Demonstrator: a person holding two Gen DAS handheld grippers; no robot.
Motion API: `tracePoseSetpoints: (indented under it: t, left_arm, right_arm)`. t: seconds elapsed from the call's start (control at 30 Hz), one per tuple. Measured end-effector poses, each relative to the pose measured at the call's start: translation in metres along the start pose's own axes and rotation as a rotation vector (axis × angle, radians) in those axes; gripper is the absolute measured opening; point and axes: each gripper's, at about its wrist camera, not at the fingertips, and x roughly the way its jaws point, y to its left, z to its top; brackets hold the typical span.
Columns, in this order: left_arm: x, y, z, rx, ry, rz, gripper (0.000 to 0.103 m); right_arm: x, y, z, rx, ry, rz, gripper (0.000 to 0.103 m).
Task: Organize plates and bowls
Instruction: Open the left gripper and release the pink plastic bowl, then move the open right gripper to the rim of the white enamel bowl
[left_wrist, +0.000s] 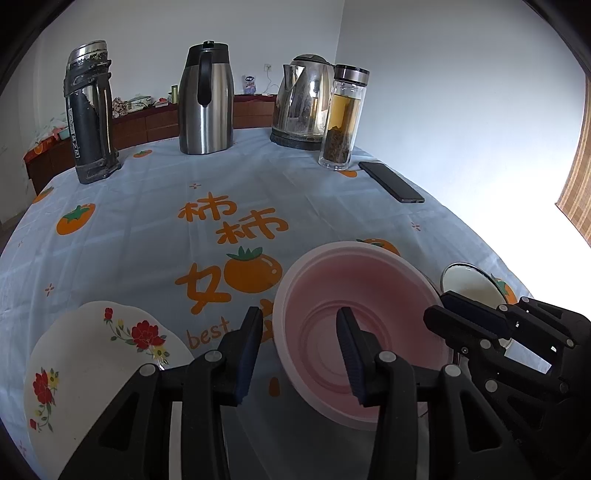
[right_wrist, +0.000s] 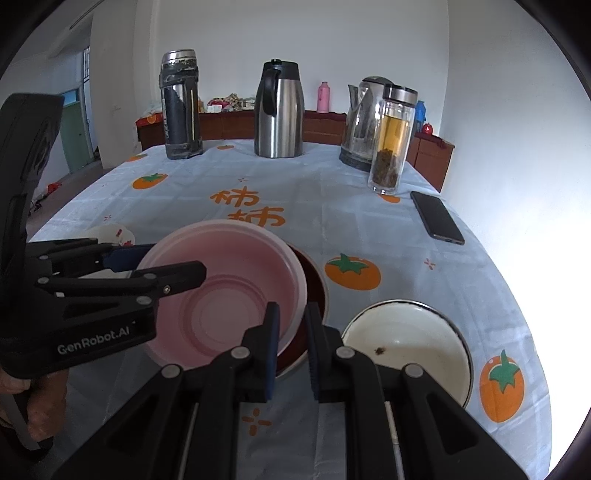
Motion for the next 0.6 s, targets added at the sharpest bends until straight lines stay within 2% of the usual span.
tracePoseSetpoints:
  t: [0.23,0.57,0.6]
  left_arm:
    - [0.0,0.0001,0.0,0.001,0.0,0.0,0.045]
    - [0.0,-0.0006,-0.0003,0.001,-0.001,-0.002,0.045]
    - [0.0001,-0.0005,-0.0003,0.001,-0.001,-0.002,0.045]
  right_arm:
    - [0.0004,0.0022,0.0006,-0.001,-0.017,-0.011,0.016]
    - [0.0019,0.0011,-0.0007,-0.008,-0.032,-0.01,0.029]
    - [0.0022,0.0016,-0.0001,-0.009,-0.036,-0.009,0.032]
